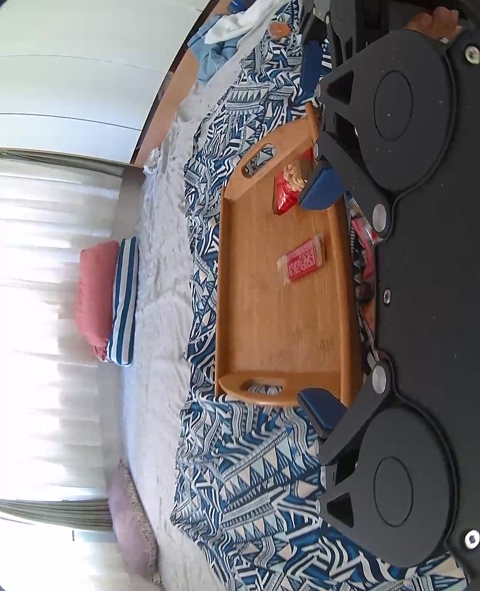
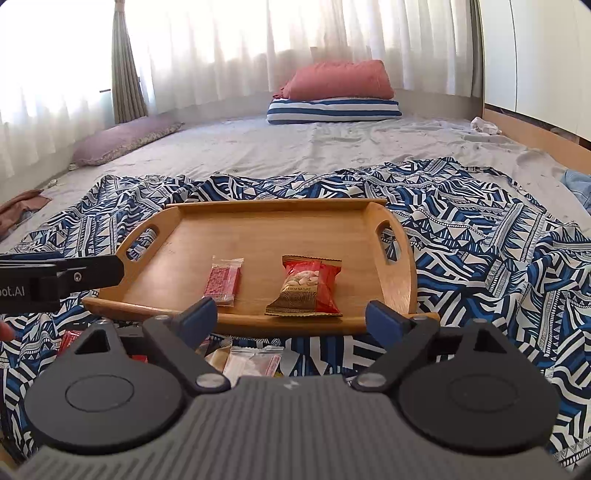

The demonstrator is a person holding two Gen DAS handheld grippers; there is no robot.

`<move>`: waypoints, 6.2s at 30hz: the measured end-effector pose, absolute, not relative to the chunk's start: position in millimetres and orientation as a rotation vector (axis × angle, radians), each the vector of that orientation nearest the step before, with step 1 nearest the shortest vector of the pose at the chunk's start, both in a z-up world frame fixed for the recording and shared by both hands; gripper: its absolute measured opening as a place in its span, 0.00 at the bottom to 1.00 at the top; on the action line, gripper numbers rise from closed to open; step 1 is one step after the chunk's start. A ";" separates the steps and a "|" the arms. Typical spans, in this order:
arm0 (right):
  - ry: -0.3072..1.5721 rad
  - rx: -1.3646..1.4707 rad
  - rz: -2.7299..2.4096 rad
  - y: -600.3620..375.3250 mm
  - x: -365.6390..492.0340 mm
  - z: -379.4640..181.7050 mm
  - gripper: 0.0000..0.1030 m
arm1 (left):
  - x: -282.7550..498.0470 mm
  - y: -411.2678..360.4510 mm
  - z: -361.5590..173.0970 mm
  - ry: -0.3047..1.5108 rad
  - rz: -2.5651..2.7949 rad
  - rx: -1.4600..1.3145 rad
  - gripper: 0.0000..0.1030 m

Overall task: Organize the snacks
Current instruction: 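Grasp a long red bar with the left tool while the right tool grasps a gold packet, then carry the long red bar and gold packet onto the tray with both tools, then open both tools to release the snacks on the tray and withdraw, then move both tools back over the remaining snack pile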

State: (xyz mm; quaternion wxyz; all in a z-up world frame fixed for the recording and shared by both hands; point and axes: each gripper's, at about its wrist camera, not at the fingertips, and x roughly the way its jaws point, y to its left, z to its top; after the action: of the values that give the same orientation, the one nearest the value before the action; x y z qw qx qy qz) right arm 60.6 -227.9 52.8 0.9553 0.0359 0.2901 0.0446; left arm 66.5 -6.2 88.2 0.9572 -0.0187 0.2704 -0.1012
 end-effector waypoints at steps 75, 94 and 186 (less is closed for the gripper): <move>0.568 0.061 -0.138 -237.7 -6.2 33.0 0.37 | 27.4 29.7 67.1 0.620 -0.019 -0.066 0.21; 0.620 0.046 0.036 -266.0 108.9 55.3 0.37 | 142.6 -30.3 74.7 0.749 -0.135 -0.068 0.21; 0.637 -0.082 0.119 -220.6 57.9 34.1 0.88 | 60.7 -12.5 52.7 0.708 -0.174 0.021 0.96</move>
State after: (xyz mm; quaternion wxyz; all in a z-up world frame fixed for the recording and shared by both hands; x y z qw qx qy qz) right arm 57.9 -220.6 34.1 0.9472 -0.0404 0.3127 0.0585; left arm 60.7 -12.5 52.7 0.9342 0.0103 0.3462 -0.0850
